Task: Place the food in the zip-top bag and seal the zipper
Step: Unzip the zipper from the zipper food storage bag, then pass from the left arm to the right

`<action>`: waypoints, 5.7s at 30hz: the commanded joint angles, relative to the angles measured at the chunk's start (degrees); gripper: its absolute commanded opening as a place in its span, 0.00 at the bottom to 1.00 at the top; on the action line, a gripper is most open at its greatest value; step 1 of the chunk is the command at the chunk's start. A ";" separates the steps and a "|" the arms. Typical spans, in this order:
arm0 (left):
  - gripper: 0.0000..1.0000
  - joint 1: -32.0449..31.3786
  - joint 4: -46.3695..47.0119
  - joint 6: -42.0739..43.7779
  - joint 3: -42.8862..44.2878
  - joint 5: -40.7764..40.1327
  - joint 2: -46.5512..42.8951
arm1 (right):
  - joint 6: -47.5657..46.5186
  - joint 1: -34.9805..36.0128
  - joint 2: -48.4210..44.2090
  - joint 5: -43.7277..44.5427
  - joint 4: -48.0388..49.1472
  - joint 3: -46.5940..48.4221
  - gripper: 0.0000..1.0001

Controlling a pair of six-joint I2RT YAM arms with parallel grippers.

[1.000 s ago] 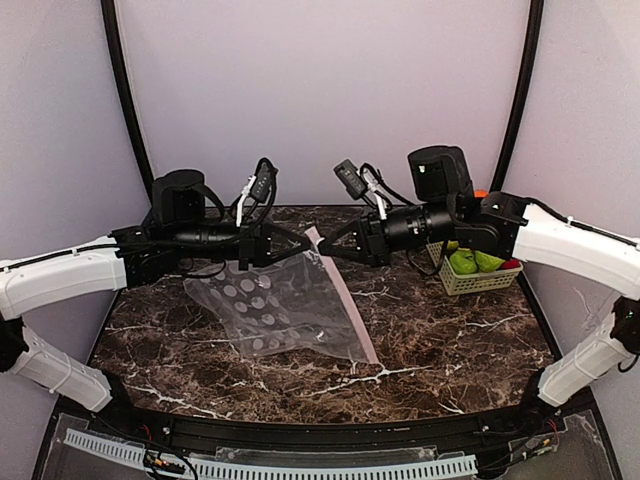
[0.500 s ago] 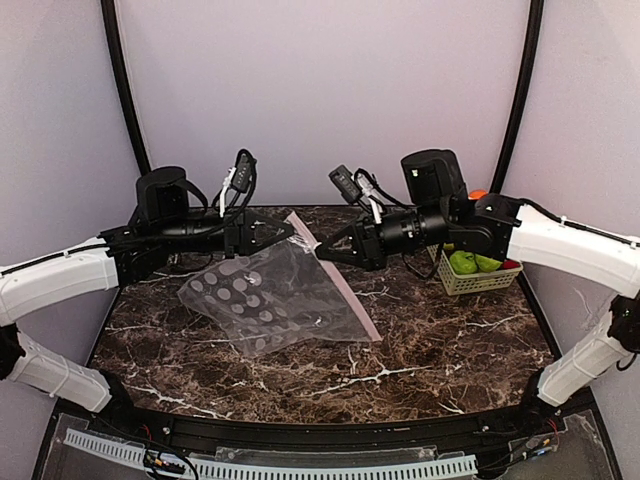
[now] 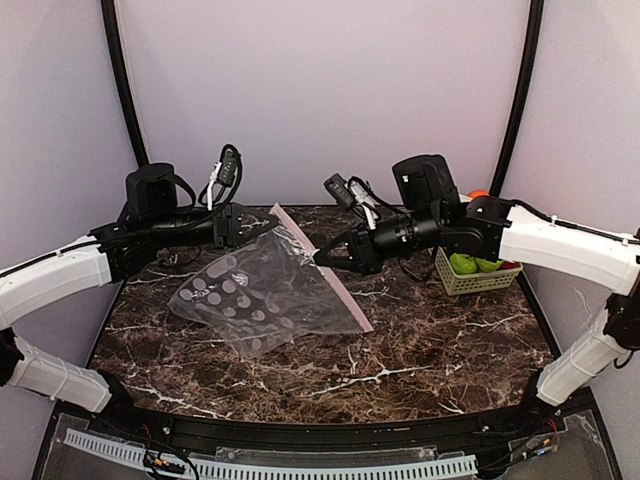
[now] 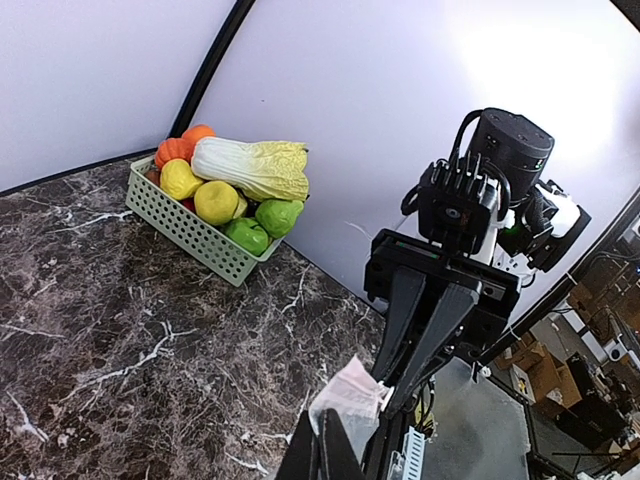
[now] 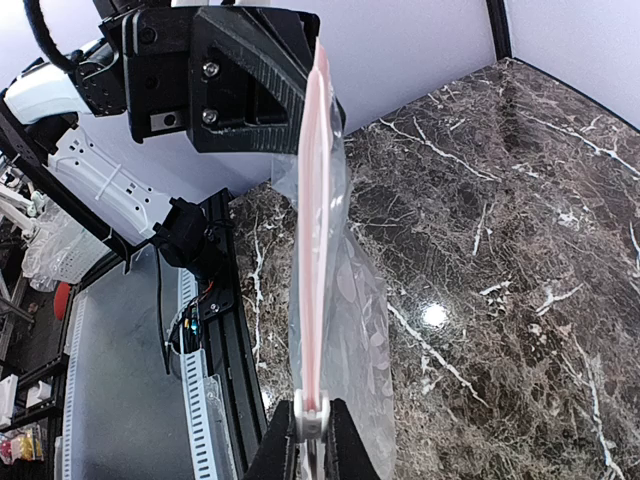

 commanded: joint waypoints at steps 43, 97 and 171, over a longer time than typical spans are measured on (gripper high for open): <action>0.01 13.23 -0.94 0.07 -0.22 -6.12 -8.70 | -0.29 0.16 -0.94 2.54 -7.61 -6.50 0.00; 0.01 0.85 -2.58 6.23 0.50 18.60 0.11 | 0.75 6.52 2.60 7.68 -1.93 6.91 0.19; 0.77 0.86 -9.32 7.16 4.39 -8.68 -4.09 | 17.68 -7.13 -7.21 24.03 -7.78 -3.01 0.00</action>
